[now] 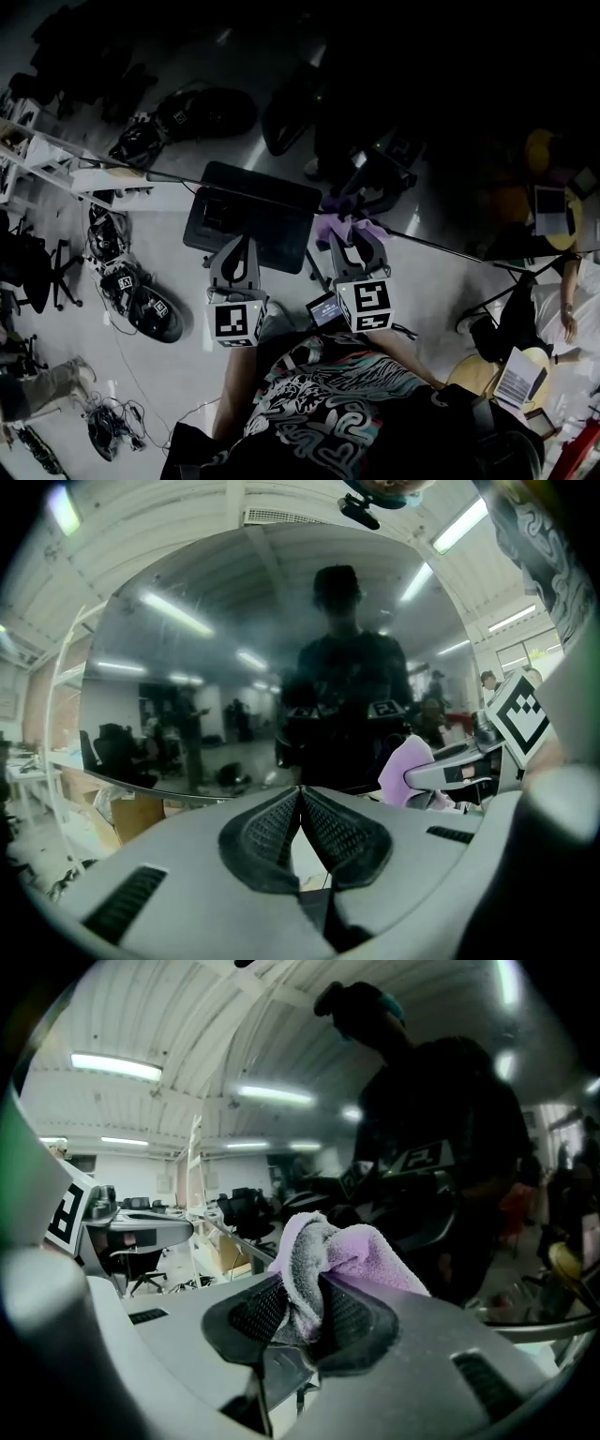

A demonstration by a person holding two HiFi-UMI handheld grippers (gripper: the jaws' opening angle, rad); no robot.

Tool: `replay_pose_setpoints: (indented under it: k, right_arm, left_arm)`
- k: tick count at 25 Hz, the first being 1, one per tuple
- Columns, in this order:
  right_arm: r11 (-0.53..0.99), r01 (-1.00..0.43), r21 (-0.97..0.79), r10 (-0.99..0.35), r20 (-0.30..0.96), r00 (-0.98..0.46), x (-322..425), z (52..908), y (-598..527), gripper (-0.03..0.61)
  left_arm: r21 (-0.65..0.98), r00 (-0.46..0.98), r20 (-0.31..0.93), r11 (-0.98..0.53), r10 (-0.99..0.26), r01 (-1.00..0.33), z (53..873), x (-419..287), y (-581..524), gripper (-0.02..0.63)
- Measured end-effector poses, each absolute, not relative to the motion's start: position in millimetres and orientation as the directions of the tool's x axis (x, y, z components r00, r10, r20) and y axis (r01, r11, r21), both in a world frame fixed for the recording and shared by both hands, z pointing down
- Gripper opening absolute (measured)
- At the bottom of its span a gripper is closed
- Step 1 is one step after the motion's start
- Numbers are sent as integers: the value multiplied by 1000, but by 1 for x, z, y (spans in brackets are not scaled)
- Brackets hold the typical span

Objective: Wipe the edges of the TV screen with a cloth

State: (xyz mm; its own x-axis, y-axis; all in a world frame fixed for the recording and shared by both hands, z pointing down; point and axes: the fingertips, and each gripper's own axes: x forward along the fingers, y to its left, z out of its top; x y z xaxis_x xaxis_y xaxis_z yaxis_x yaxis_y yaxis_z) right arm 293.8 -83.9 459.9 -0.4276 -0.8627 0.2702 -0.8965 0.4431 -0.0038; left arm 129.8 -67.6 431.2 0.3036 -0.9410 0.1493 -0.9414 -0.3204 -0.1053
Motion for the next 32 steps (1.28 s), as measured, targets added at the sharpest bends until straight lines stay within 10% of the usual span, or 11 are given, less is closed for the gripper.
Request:
replay_pose_setpoints:
  k: [32]
  right_arm:
    - [444,-896,-17,-854,294,-429,220,461,-109,121]
  left_arm:
    - [-62,349,130,-359,-928,-931,433,58,-109,18]
